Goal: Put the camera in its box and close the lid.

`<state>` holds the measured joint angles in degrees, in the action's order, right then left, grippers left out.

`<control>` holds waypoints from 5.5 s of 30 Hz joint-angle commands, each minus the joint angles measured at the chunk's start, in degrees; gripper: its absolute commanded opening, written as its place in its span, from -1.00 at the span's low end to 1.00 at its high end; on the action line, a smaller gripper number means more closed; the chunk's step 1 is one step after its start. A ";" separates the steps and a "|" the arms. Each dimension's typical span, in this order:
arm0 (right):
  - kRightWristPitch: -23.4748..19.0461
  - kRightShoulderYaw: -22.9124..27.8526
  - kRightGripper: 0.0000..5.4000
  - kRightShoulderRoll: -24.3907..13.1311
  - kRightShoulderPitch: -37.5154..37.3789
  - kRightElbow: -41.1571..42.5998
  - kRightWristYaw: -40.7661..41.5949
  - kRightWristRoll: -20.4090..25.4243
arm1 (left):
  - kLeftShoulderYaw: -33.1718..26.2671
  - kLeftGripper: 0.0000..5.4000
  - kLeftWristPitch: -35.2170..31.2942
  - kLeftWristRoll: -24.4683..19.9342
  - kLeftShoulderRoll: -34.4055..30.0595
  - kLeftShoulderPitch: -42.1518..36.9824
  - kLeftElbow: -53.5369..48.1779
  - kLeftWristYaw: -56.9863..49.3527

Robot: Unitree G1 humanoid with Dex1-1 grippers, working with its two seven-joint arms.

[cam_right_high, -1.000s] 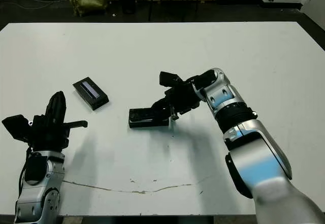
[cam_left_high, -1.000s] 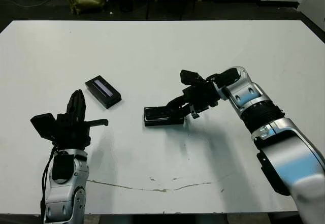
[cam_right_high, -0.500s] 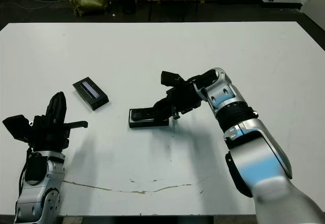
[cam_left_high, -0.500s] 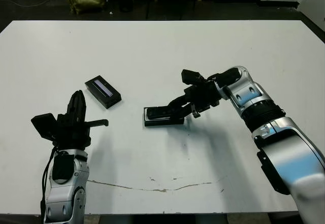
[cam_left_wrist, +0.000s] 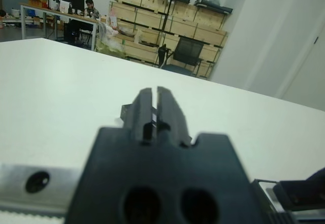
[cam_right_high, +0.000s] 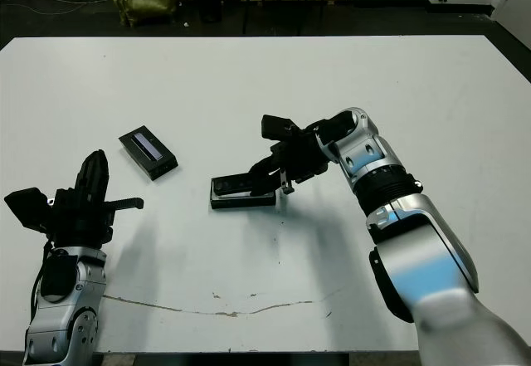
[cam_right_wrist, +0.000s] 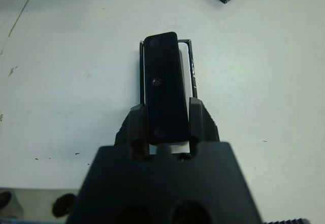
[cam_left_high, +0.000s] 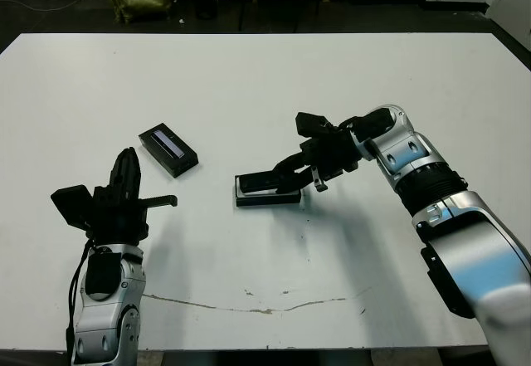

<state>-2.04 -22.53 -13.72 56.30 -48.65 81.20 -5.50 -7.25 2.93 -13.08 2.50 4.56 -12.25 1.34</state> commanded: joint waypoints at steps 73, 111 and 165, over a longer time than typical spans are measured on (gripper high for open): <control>0.19 -4.79 -0.80 3.07 2.30 -3.13 0.08 -4.92 | 0.48 -1.00 0.45 1.28 0.91 1.29 1.49 -0.47; 0.39 -5.88 -0.80 1.99 5.87 -1.89 3.01 -7.52 | 0.19 -1.00 2.00 2.15 1.15 1.60 2.43 -0.44; -0.64 -11.25 -0.80 3.49 4.87 -1.16 5.27 -10.91 | -0.01 -1.00 2.17 2.05 1.75 1.96 2.45 -0.63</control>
<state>-3.95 -31.67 -11.08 63.09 -49.28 84.01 -15.57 -7.17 5.47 -11.20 4.46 5.35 -10.53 0.94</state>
